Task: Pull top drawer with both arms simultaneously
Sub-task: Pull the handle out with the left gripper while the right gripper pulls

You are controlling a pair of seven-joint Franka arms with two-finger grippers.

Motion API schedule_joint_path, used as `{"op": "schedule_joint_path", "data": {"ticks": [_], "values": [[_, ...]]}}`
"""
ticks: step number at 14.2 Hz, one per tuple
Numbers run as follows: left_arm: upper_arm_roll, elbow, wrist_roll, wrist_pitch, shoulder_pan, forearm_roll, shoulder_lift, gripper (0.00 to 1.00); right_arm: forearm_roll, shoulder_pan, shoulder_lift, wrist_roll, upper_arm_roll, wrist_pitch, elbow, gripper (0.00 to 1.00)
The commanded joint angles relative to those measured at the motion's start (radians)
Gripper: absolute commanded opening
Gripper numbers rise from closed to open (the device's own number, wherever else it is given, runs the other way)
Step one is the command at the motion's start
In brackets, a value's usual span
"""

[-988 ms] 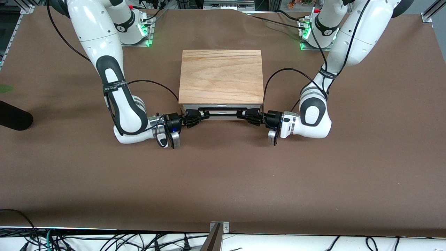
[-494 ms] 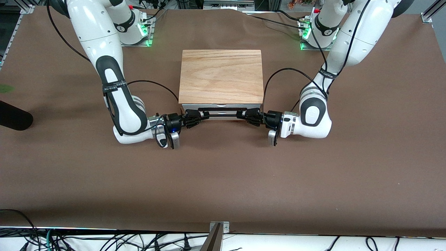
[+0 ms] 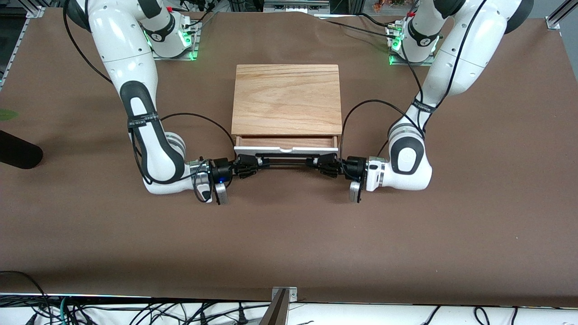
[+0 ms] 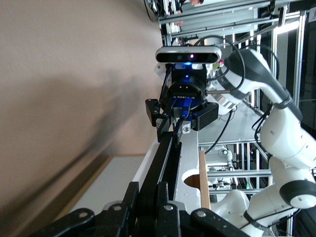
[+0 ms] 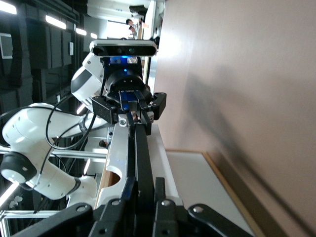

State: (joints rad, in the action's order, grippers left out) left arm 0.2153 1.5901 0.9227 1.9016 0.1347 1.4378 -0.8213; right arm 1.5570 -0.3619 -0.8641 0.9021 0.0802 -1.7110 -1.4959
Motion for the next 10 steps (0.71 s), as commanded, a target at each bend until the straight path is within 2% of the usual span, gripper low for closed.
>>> {"op": "schedule_joint_path", "data": {"ticks": [1, 5, 8, 10], "values": [[-0.033, -0.137, -0.038, 0.002, -0.007, 0.010, -0.080, 0.06, 0.009, 0.017, -0.062, -0.031, 0.004, 0.016, 0.103, 0.00], [-0.082, -0.263, -0.065, 0.004, 0.005, 0.007, -0.163, 0.03, 0.011, 0.029, -0.098, -0.040, 0.004, -0.045, 0.184, 0.00], [-0.088, -0.369, -0.143, 0.019, 0.005, -0.066, -0.215, 0.02, 0.012, 0.034, -0.111, -0.091, 0.004, -0.055, 0.223, 0.00], [-0.088, -0.407, -0.160, 0.024, 0.005, -0.077, -0.240, 0.02, 0.012, 0.035, -0.111, -0.091, 0.004, -0.064, 0.224, 0.00]]}}
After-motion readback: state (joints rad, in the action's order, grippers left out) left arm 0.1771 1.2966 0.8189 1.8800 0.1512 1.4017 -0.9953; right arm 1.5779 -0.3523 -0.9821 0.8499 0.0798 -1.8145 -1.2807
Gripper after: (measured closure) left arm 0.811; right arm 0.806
